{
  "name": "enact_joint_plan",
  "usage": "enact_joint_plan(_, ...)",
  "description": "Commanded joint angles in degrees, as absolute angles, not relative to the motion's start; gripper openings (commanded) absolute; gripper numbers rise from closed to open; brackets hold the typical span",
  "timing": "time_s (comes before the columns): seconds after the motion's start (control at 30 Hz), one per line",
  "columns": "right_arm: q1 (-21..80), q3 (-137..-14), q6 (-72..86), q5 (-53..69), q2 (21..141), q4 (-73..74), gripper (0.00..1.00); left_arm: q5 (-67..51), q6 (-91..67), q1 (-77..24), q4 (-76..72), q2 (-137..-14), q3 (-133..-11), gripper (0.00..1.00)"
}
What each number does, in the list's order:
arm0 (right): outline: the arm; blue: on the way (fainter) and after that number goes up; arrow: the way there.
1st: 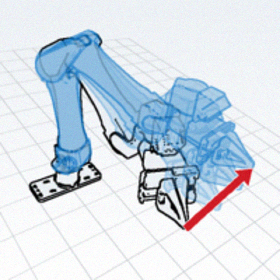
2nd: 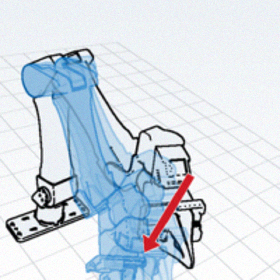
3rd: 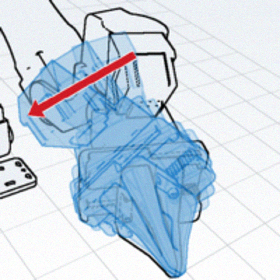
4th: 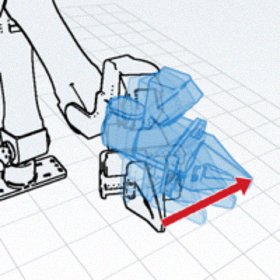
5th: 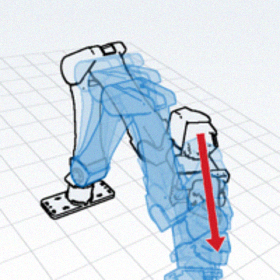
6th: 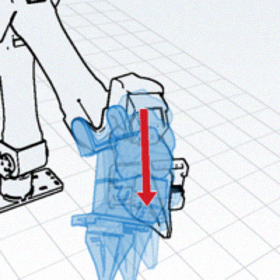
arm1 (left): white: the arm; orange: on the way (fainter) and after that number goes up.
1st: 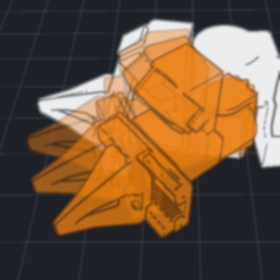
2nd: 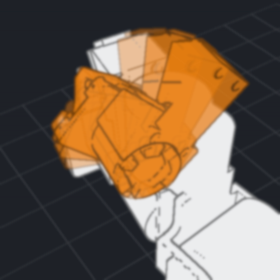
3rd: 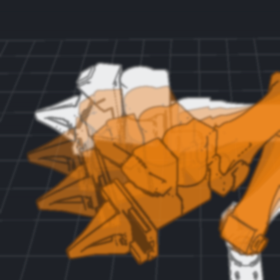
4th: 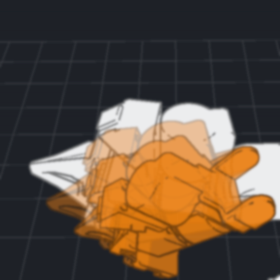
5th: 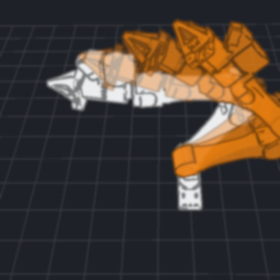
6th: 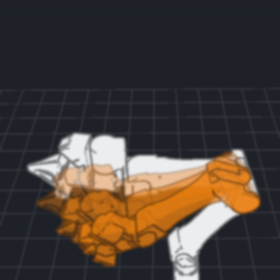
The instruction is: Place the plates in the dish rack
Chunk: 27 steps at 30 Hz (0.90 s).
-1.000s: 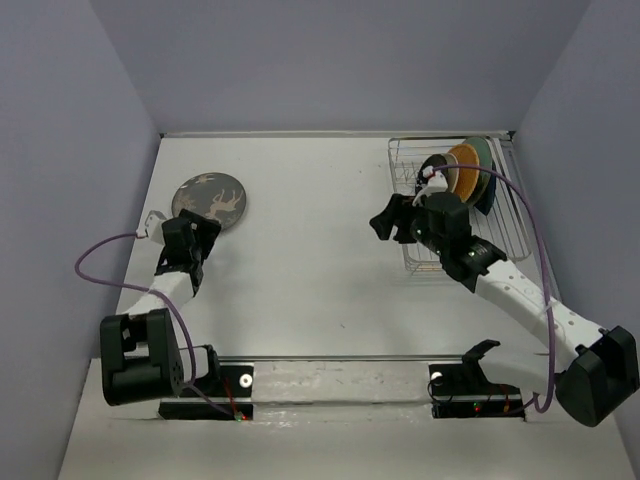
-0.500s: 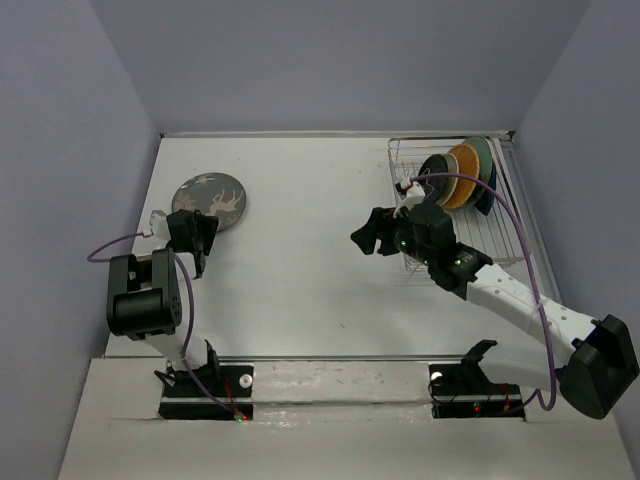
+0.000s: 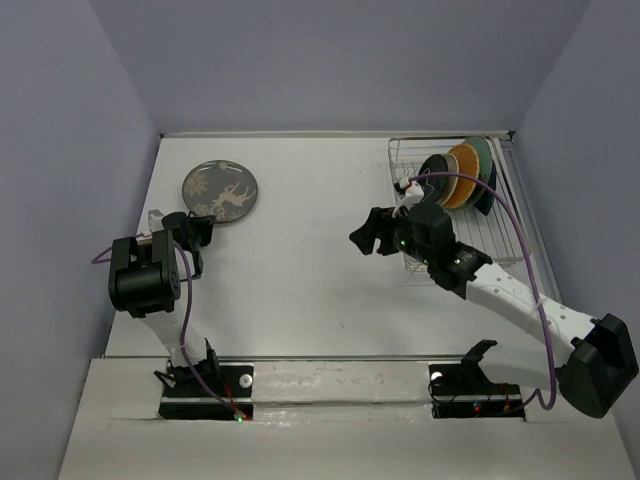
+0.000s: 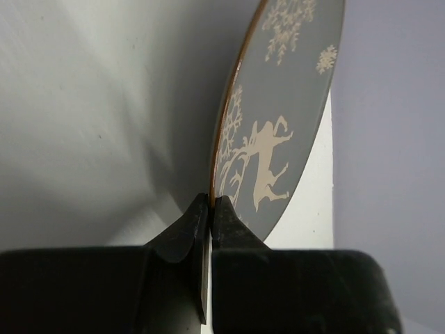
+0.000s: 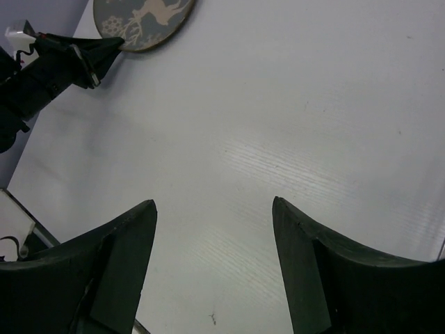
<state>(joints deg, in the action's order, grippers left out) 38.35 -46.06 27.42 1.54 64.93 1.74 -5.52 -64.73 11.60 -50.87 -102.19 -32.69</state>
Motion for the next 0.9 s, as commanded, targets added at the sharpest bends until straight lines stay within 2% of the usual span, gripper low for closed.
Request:
enact_joint_plan(0.0,38.5,-50.3,28.0,5.9,67.0,-0.2,0.75,-9.1,-62.7,10.2,-53.3,-98.8,-29.6,0.06)
enact_joint_plan(0.13,39.0,-53.4,29.9,9.4,74.4,-1.1,0.86,-9.2,-62.3,5.8,-53.3,-91.2,-27.5,0.06)
enact_joint_plan(0.37,39.0,-62.8,27.0,8.8,84.2,-1.5,0.96,-10.5,-62.1,-3.3,-54.0,-78.0,-21.3,0.06)
enact_joint_plan(0.53,36.5,-72.8,23.0,8.1,94.7,5.4,0.97,-14.2,-65.3,-7.6,-57.0,-71.0,-15.1,0.06)
enact_joint_plan(0.87,33.8,-69.1,24.4,13.0,93.5,4.2,0.97,-22.7,-63.6,-7.7,-57.2,-54.3,-6.3,0.06)
